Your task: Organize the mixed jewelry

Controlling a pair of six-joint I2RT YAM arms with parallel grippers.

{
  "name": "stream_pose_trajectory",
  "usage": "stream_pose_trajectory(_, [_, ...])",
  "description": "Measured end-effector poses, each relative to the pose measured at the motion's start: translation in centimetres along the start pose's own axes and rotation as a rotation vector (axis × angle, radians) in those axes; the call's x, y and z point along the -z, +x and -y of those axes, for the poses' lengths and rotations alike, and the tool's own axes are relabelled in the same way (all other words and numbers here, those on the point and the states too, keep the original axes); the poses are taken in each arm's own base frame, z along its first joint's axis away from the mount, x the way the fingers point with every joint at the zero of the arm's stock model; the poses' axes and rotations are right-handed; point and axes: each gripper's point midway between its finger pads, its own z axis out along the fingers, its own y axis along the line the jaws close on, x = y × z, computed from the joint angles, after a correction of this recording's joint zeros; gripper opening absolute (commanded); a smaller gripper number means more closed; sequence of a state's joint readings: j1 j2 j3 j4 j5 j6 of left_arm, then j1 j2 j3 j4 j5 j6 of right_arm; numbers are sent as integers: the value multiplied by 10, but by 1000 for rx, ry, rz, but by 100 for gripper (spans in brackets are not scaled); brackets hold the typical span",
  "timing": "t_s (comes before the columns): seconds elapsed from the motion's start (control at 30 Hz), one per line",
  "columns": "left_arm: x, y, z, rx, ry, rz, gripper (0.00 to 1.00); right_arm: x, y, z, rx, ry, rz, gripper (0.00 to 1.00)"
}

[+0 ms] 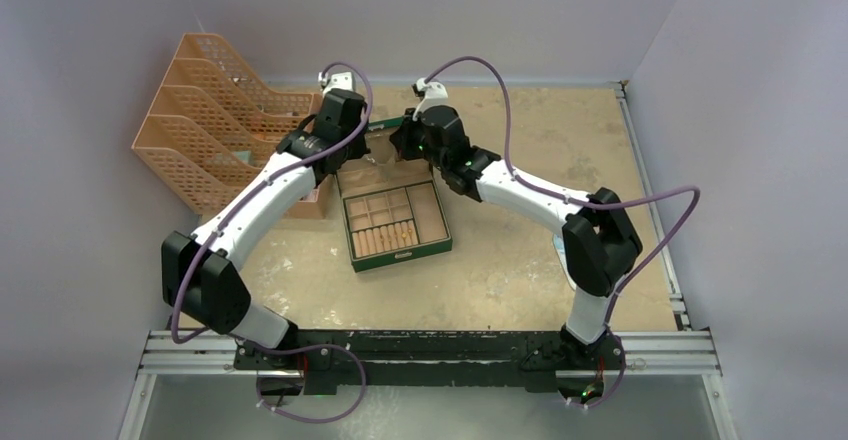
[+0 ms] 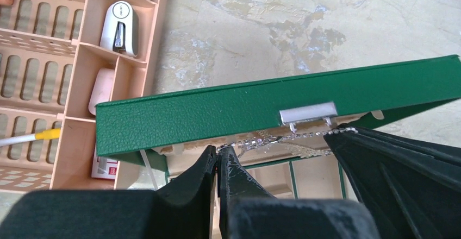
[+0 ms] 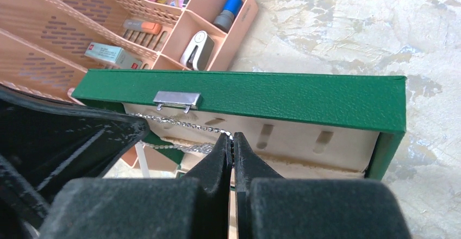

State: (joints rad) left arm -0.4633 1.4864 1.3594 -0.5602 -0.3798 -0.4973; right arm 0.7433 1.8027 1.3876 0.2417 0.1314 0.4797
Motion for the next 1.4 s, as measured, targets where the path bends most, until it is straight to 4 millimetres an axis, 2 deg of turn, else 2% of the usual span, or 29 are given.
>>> stream_pose_trajectory(0.1, [-8, 4, -1, -4, -10, -13, 0, -3, -2, 0, 1, 15, 3, 0])
stream_pose_trajectory(0.37, [-20, 8, 1, -19, -12, -25, 0, -12, 11, 14, 1, 74, -21, 0])
stream_pose_trajectory(0.63, [-26, 6, 1, -30, -17, -24, 1, -13, 7, 16, -11, 95, -6, 0])
stream_pose_trajectory(0.93, [-27, 4, 1, -29, -18, -22, 3, -13, 5, 16, -27, 101, 0, 0])
stream_pose_trajectory(1.13, [-28, 4, -1, -27, -33, -19, 16, -13, 5, 16, -33, 103, 2, 0])
stream_pose_trajectory(1.4, [-28, 4, -11, -22, -77, -19, 13, -13, 4, 16, -48, 105, 2, 0])
